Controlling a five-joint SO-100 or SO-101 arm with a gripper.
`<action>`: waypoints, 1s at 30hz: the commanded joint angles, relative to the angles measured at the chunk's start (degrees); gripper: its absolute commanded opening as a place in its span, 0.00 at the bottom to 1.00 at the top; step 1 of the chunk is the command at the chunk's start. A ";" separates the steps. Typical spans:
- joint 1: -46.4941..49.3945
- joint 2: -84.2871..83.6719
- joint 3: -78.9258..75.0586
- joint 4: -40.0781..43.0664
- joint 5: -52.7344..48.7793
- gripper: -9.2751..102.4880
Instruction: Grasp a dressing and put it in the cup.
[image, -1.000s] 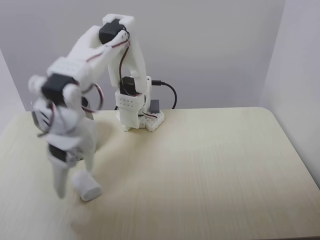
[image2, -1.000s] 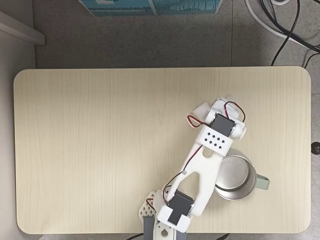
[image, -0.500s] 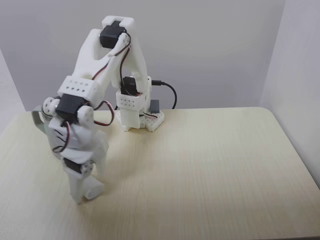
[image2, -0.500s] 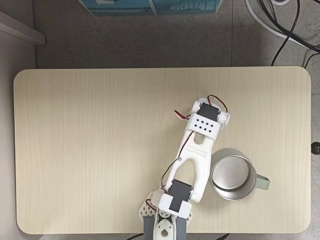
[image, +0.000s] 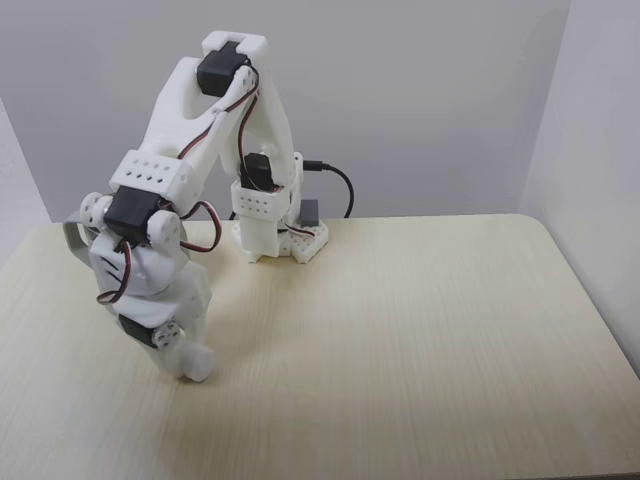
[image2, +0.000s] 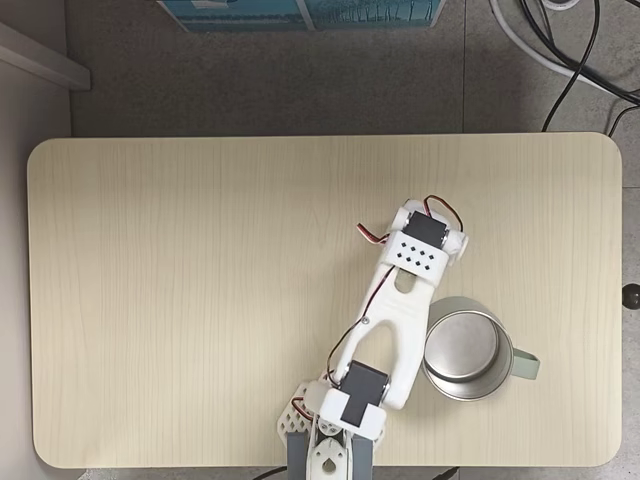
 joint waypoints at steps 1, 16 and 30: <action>-0.97 -4.13 2.72 3.96 -0.26 0.07; 10.02 -25.31 24.43 32.34 -4.13 0.07; 38.32 -32.78 14.59 35.68 -20.92 0.07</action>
